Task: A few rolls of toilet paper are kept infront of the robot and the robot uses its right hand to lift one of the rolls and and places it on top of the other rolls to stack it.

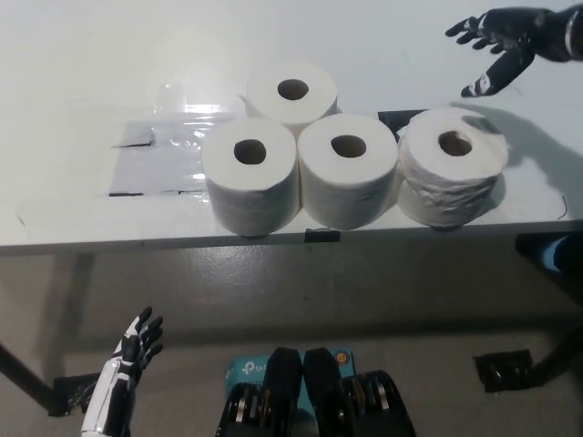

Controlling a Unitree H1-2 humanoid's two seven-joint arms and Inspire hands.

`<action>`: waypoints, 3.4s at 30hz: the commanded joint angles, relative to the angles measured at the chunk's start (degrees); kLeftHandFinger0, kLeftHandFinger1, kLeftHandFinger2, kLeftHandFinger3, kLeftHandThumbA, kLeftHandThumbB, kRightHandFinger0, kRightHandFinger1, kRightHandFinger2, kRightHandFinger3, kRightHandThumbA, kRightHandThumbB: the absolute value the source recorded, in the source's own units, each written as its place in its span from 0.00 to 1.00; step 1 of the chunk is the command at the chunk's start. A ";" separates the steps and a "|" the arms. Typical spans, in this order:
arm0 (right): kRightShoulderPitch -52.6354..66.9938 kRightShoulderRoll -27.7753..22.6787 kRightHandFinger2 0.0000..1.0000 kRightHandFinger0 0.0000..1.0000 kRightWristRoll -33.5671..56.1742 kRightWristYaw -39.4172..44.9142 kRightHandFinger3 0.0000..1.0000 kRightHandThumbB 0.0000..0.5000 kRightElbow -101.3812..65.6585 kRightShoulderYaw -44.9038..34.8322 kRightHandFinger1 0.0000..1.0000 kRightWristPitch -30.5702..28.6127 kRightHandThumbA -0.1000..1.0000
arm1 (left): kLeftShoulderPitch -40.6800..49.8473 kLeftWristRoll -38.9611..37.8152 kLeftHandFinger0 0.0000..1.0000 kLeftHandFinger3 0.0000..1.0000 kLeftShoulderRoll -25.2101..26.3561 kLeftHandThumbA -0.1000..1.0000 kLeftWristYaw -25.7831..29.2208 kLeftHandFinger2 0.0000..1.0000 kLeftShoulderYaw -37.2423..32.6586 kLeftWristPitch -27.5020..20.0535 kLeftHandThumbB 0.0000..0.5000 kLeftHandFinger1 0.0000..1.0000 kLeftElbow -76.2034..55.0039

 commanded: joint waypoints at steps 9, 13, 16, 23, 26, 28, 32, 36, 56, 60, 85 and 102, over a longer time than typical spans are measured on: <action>-5.83 -0.43 1.00 1.00 -4.03 9.41 1.00 0.67 1.75 0.66 1.00 -1.99 0.80 | -0.64 -0.34 1.00 1.00 1.01 1.00 -0.81 1.00 0.34 -2.74 0.30 1.00 -1.09; -5.95 0.27 1.00 1.00 -5.07 10.32 1.00 0.59 3.74 1.27 1.00 -4.33 0.83 | -0.80 -0.27 1.00 1.00 1.28 1.00 -0.93 1.00 0.38 -3.14 0.29 1.00 -0.92; -6.37 1.30 1.00 1.00 -7.27 10.74 1.00 0.62 6.18 3.15 1.00 -9.29 0.94 | -0.78 -0.31 1.00 1.00 1.35 1.00 -0.96 1.00 0.48 -3.28 0.30 1.00 -0.84; -5.78 3.78 1.00 1.00 -10.15 7.98 1.00 0.74 8.35 4.31 1.00 -8.85 1.00 | -0.66 -0.16 1.00 1.00 1.26 1.00 -1.00 1.00 0.49 -2.55 0.31 1.00 -1.40; -5.55 4.74 1.00 1.00 -10.95 7.05 1.00 0.84 9.07 3.91 1.00 -6.14 1.00 | -0.76 -0.12 1.00 1.00 1.23 1.00 -1.05 1.00 0.55 -3.02 0.29 1.00 -1.17; -5.50 5.22 1.00 1.00 -11.75 6.29 1.00 0.88 10.03 3.89 1.00 -6.44 1.00 | -0.83 -0.28 1.00 1.00 1.20 1.00 -1.14 1.00 0.56 -2.90 0.30 1.00 -1.19; -4.90 5.87 1.00 1.00 -13.07 4.78 1.00 0.99 10.07 3.65 1.00 -5.09 1.00 | -0.68 -0.16 1.00 1.00 1.18 1.00 -1.19 1.00 0.48 -2.49 0.31 1.00 -1.61; -5.00 6.09 1.00 1.00 -13.63 4.52 1.00 0.93 10.15 3.23 1.00 -5.18 1.00 | -0.71 -0.51 1.00 1.00 1.22 1.00 -1.31 1.00 0.61 -2.75 0.30 1.00 -1.51; -9.08 5.91 1.00 1.00 -13.14 6.15 1.00 0.81 15.55 -0.46 1.00 -11.69 1.00 | -0.57 -0.23 1.00 1.00 1.46 1.00 -1.45 1.00 0.53 -3.02 0.29 1.00 -1.38; -9.72 6.33 1.00 1.00 -13.13 6.23 1.00 0.76 17.28 -1.44 1.00 -12.00 1.00 | -0.49 0.03 1.00 1.00 1.44 1.00 -1.32 1.00 0.48 -2.77 0.29 1.00 -1.52; -8.14 8.24 1.00 1.00 -14.41 1.66 1.00 0.83 18.71 -2.57 1.00 -9.60 1.00 | -0.44 -0.41 1.00 1.00 1.39 1.00 -1.64 1.00 0.22 -2.34 0.27 1.00 -2.15; -6.28 9.62 1.00 1.00 -14.37 -3.37 1.00 0.74 22.04 -3.23 1.00 -12.35 1.00 | -0.32 -0.19 1.00 1.00 1.47 1.00 -1.61 1.00 0.17 -2.50 0.28 1.00 -2.57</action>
